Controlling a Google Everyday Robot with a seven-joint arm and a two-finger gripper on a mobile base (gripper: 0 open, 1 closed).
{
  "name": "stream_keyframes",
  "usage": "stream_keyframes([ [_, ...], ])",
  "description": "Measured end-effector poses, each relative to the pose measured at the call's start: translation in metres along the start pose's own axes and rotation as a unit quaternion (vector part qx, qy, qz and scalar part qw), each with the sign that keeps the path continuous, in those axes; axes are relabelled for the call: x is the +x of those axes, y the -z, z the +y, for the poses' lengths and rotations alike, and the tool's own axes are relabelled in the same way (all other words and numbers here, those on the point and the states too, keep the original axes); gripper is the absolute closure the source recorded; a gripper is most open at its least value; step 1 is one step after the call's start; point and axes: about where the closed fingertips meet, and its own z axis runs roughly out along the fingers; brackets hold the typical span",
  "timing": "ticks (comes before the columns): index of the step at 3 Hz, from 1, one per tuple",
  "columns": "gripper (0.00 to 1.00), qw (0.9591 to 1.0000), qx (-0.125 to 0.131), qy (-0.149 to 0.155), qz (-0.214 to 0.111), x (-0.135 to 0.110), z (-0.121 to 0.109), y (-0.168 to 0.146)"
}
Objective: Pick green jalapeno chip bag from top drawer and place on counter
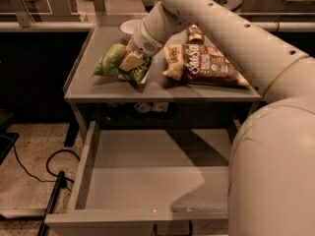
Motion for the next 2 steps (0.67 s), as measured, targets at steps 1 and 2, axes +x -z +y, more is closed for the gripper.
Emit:
stream_keyframes([
  [1,0.58,1.0,0.0,0.0,0.0,0.0,0.0001,-0.0001],
  [2,0.36,1.0,0.0,0.0,0.0,0.0,0.0002,-0.0002],
])
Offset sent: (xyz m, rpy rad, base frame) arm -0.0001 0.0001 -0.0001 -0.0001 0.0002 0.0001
